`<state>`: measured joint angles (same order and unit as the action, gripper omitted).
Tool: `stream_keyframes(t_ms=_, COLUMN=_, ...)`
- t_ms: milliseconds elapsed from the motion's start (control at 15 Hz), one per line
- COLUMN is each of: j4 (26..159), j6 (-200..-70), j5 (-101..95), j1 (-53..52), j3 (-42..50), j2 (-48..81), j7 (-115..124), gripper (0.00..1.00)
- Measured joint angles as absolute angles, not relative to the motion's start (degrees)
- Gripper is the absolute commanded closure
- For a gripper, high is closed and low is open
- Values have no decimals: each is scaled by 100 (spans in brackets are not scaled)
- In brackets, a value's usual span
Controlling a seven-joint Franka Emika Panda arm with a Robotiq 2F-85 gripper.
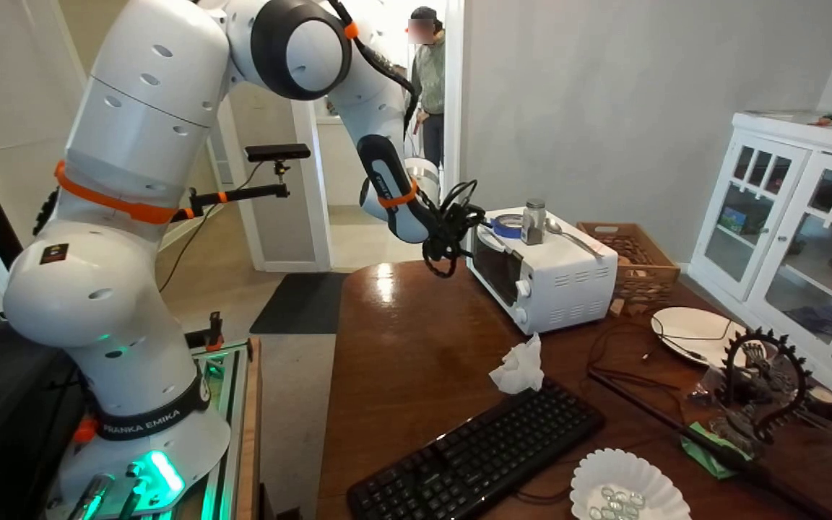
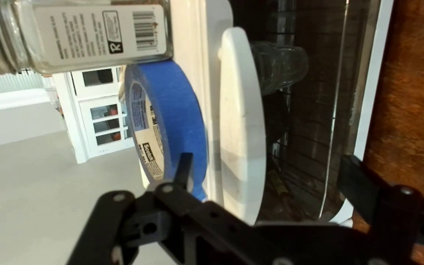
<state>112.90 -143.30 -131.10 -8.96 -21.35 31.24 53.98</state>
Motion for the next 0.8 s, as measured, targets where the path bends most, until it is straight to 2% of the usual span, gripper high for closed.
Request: stream_keyframes(t_ms=800, j4=10972, j6=-14893, j5=-13238, j1=-806, j3=-2143, j2=3358, j7=5895, gripper=0)
